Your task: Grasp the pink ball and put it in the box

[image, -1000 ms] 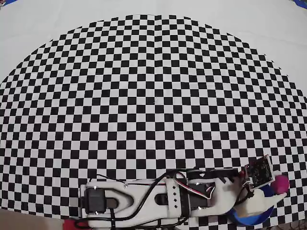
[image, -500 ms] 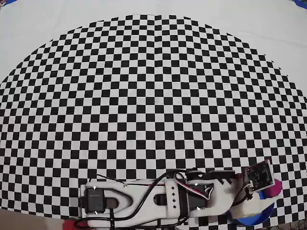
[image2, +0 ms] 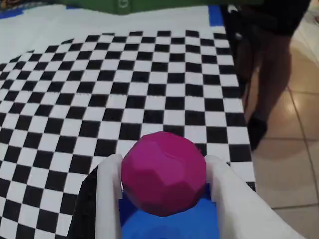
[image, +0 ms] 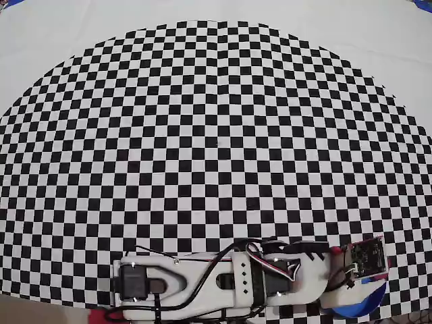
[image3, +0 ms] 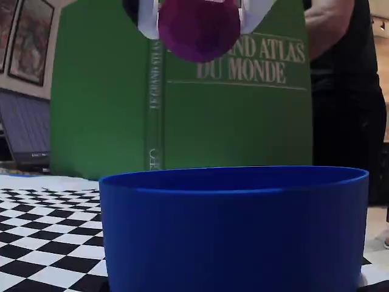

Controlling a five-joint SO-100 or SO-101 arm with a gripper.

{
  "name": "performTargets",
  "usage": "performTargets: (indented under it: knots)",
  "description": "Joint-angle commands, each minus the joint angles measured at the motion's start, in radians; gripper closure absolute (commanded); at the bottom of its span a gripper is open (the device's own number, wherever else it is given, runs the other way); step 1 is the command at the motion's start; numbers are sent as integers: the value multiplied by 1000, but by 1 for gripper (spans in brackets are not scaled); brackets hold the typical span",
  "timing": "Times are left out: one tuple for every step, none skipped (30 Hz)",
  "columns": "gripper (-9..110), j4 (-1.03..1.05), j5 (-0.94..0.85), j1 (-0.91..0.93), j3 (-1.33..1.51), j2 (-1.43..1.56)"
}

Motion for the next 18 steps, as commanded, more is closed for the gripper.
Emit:
performTargets:
  knots:
    - [101, 23, 29, 15, -3, 55]
    - [101, 34, 34, 17, -3, 60]
    - [101, 46, 37, 18, -3, 61]
    - [101, 55, 40, 20, -2, 63]
    - [101, 61, 41, 23, -2, 64]
    - [101, 64, 44, 25, 0, 64]
    - [101, 69, 48, 28, 2, 64]
    - [101, 74, 51, 31, 3, 64]
    - [101, 80, 52, 32, 3, 64]
    - [101, 87, 52, 35, 3, 64]
    - [101, 94, 54, 38, 3, 66]
    - [101, 98, 55, 43, 5, 66]
    - [101, 98, 55, 46, 8, 66]
    - [101, 100, 57, 48, 9, 66]
    - [101, 100, 57, 51, 12, 66]
    - [101, 101, 57, 54, 12, 66]
    - [101, 103, 61, 57, 12, 66]
    - [101, 106, 61, 60, 14, 66]
